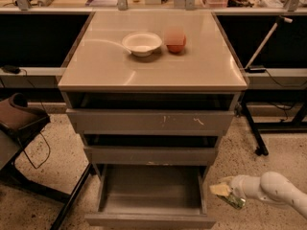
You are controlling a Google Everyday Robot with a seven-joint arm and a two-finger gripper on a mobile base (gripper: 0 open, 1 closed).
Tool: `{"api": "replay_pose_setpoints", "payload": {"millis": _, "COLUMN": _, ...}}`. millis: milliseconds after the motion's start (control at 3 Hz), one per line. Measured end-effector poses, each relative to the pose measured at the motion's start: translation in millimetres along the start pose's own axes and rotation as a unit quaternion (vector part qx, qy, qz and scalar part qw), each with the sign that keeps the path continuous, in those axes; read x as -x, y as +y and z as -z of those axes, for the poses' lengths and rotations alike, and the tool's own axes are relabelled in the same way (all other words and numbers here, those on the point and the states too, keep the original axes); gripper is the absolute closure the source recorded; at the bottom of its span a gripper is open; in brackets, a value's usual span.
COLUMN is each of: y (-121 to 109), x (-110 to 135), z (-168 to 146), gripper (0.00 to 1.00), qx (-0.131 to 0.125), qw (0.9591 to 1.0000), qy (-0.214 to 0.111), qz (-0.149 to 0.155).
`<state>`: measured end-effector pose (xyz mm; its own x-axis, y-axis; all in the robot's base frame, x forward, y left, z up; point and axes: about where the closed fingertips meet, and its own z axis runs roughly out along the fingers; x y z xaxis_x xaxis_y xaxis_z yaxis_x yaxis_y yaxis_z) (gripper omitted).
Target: Pick green can from bottom drawer and place on counter
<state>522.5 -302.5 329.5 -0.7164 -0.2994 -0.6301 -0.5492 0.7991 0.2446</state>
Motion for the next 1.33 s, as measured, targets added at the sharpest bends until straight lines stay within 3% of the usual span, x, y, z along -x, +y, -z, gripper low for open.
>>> {"api": "replay_pose_setpoints", "payload": {"millis": 333, "y": 0.0, "x": 0.0, "z": 0.0, "gripper": 1.0, "qx": 0.0, "qw": 1.0, "qy": 0.0, "qz": 0.0}}
{"api": "replay_pose_setpoints", "payload": {"millis": 667, "y": -8.9, "x": 46.6, "z": 38.2, "gripper": 1.0, "qx": -0.036, "qw": 0.9989, "qy": -0.029, "qz": 0.0}}
{"api": "replay_pose_setpoints", "payload": {"millis": 1000, "y": 10.9, "x": 121.0, "z": 119.4, "gripper": 1.0, "qx": -0.099, "qw": 0.9901, "qy": -0.098, "qz": 0.02}}
{"api": "replay_pose_setpoints", "payload": {"millis": 1333, "y": 76.7, "x": 188.1, "z": 186.8, "gripper": 1.0, "qx": -0.131, "qw": 0.9779, "qy": -0.157, "qz": 0.045}}
